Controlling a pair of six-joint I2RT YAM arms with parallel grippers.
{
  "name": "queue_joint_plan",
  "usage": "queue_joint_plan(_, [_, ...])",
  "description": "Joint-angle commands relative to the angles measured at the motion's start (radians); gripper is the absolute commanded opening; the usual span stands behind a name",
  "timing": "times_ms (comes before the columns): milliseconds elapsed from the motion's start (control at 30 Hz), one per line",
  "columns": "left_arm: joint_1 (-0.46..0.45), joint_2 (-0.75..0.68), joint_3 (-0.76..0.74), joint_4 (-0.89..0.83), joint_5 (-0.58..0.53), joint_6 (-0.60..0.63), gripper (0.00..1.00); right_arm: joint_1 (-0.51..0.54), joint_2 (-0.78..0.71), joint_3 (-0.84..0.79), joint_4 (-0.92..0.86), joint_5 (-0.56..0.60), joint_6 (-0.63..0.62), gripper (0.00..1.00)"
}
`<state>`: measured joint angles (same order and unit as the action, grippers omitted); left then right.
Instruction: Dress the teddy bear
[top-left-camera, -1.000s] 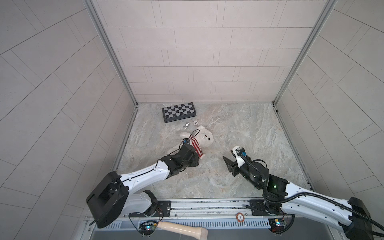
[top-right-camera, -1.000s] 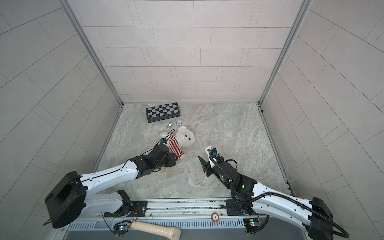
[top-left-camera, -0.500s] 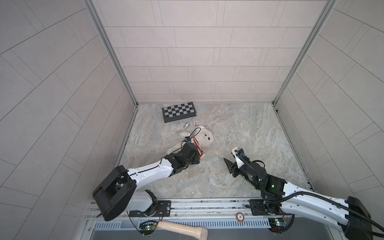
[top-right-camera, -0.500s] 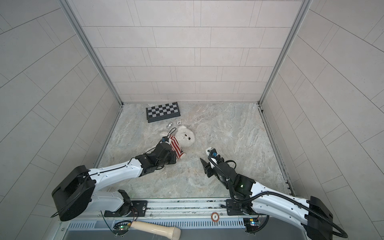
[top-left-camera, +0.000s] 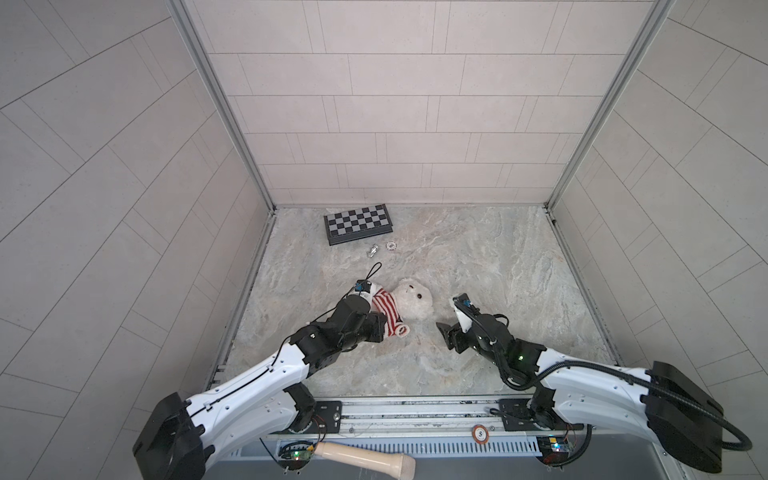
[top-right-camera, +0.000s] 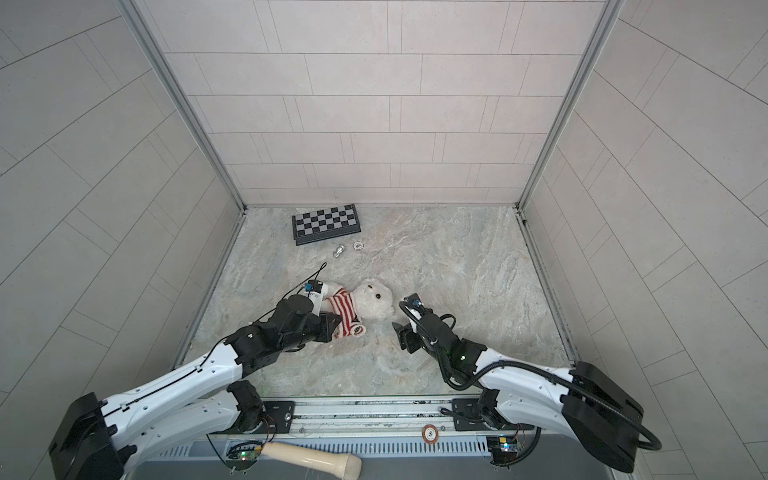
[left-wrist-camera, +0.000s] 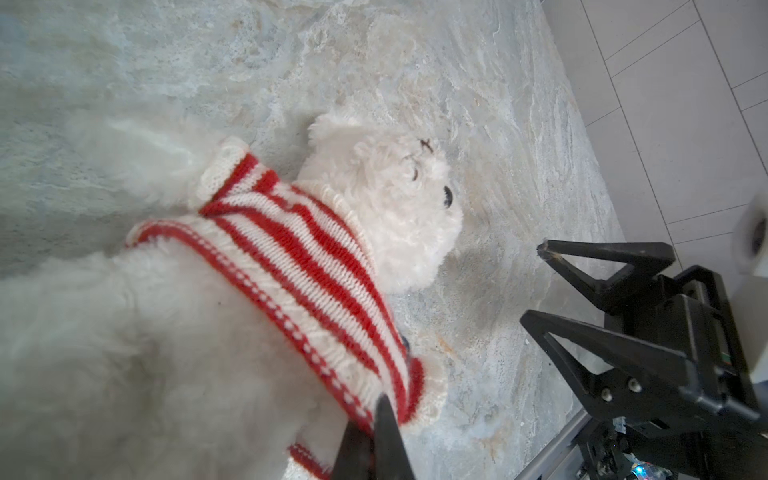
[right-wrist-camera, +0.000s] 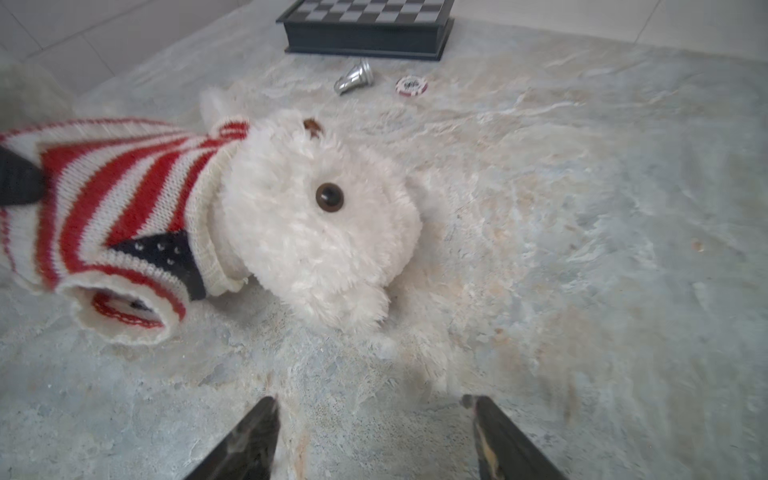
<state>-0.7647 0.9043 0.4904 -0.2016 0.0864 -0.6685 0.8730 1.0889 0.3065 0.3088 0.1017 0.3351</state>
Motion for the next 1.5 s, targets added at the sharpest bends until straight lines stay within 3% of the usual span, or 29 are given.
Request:
queue_joint_plan(0, [0.019, -0.033, -0.054, -0.024, 0.015, -0.014, 0.00, -0.003, 0.084, 0.060, 0.094, -0.086, 0.014, 0.79])
queue_joint_plan(267, [0.046, -0.073, -0.150, 0.021, 0.024, -0.052, 0.00, -0.012, 0.220, 0.144, 0.067, -0.062, 0.042, 0.84])
queue_joint_plan(433, [0.057, -0.086, -0.162, 0.030, 0.024, -0.052, 0.00, -0.027, 0.299, 0.210, 0.044, -0.108, 0.047, 0.84])
queue_joint_plan(767, [0.058, -0.082, -0.151, 0.060, 0.044, -0.057, 0.00, -0.027, 0.256, 0.170, 0.033, -0.157, 0.091, 0.91])
queue_joint_plan(900, [0.058, -0.094, -0.150, 0.060, 0.047, -0.060, 0.00, -0.035, 0.318, 0.214, -0.007, -0.131, 0.103, 0.91])
queue_joint_plan(1167, [0.058, -0.105, -0.147, 0.071, 0.049, -0.063, 0.00, -0.054, 0.395, 0.254, 0.012, -0.194, 0.120, 0.91])
queue_joint_plan(1333, [0.058, -0.115, -0.152, 0.078, 0.046, -0.067, 0.00, -0.063, 0.413, 0.256, 0.020, -0.205, 0.128, 0.76])
queue_joint_plan(1467, [0.059, -0.131, -0.159, 0.049, 0.021, -0.056, 0.00, -0.066, 0.400, 0.244, 0.021, -0.182, 0.132, 0.48])
